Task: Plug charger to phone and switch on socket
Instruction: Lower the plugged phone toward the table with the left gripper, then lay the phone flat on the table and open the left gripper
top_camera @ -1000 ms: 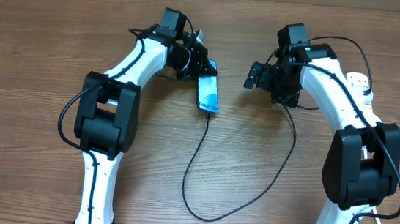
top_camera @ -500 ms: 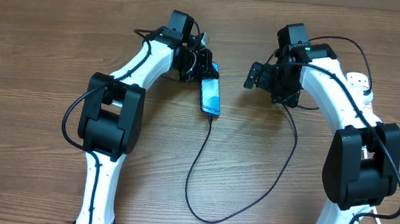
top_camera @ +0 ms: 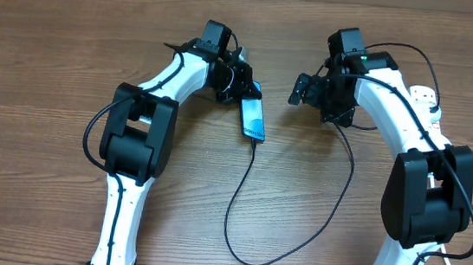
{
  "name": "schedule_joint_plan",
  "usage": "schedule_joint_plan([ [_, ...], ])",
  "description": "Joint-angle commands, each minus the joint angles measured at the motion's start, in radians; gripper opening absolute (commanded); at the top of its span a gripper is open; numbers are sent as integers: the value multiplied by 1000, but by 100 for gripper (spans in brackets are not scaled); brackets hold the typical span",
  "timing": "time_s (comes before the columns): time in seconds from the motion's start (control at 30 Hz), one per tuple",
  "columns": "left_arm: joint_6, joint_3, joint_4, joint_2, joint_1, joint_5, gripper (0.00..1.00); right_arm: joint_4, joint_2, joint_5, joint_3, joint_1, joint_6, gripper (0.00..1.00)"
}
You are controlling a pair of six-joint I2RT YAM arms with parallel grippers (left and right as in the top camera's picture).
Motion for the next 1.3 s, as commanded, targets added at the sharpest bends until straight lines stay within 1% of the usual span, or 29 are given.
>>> schedule_joint_plan([
  [0.0, -19, -5, 9, 47, -10, 32, 4, 5, -3, -5, 8, 3, -7, 100],
  [0.5, 19, -5, -3, 47, -8, 2, 4, 5, -3, -6, 8, 3, -7, 100],
  [0.93, 29, 2, -19, 39, 12, -31, 4, 6, -3, -5, 8, 3, -7, 100],
  [1.07, 39, 6, -47, 27, 11, -58, 4, 6, -3, -5, 8, 3, -7, 100],
  [1.27, 40, 6, -72, -15, 8, -160, 4, 6, -3, -6, 8, 3, -7, 100],
])
